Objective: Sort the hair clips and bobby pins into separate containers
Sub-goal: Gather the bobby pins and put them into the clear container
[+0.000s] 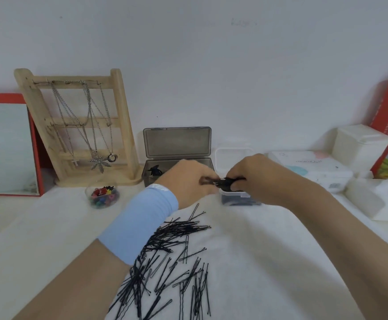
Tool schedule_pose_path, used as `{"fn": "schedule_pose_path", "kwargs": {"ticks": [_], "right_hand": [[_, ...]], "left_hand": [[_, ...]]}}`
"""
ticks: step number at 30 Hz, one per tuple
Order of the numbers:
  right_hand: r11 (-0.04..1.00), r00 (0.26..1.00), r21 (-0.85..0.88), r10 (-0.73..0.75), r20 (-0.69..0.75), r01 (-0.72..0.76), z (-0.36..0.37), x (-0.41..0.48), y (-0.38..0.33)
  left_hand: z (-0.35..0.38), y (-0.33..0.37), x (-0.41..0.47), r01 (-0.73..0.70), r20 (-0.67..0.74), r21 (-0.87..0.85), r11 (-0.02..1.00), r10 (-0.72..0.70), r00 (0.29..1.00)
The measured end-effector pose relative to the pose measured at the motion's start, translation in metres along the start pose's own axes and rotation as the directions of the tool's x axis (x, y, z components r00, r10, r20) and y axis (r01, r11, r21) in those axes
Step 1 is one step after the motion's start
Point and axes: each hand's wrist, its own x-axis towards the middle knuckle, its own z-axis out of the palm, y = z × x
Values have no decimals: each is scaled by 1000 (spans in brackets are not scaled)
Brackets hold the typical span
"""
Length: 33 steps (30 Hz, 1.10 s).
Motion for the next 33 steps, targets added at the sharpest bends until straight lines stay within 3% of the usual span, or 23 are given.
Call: {"fn": "schedule_pose_path", "kwargs": {"ticks": [8, 15, 18, 22, 28, 33], "right_hand": [[994, 990, 52, 104, -97, -99, -8, 9, 49], [997, 996, 5, 78, -43, -78, 22, 24, 58], [989, 993, 120, 98, -68, -89, 18, 23, 63], [931, 976, 345, 177, -128, -124, 3, 17, 71], [970, 971, 44, 239, -14, -238, 6, 17, 78], [977, 977, -16, 212, 9, -211, 12, 18, 71]], "left_hand": [[12, 17, 60, -14, -20, -52, 999, 13, 1000], [29, 10, 71, -13, 98, 123, 992, 1, 995], [31, 2, 66, 0, 77, 51, 999, -4, 997], [26, -4, 62, -25, -63, -60, 998, 21, 998], [38, -4, 56, -109, 17, 185, 977, 108, 994], [42, 2, 62, -111, 15, 151, 982, 110, 994]]}}
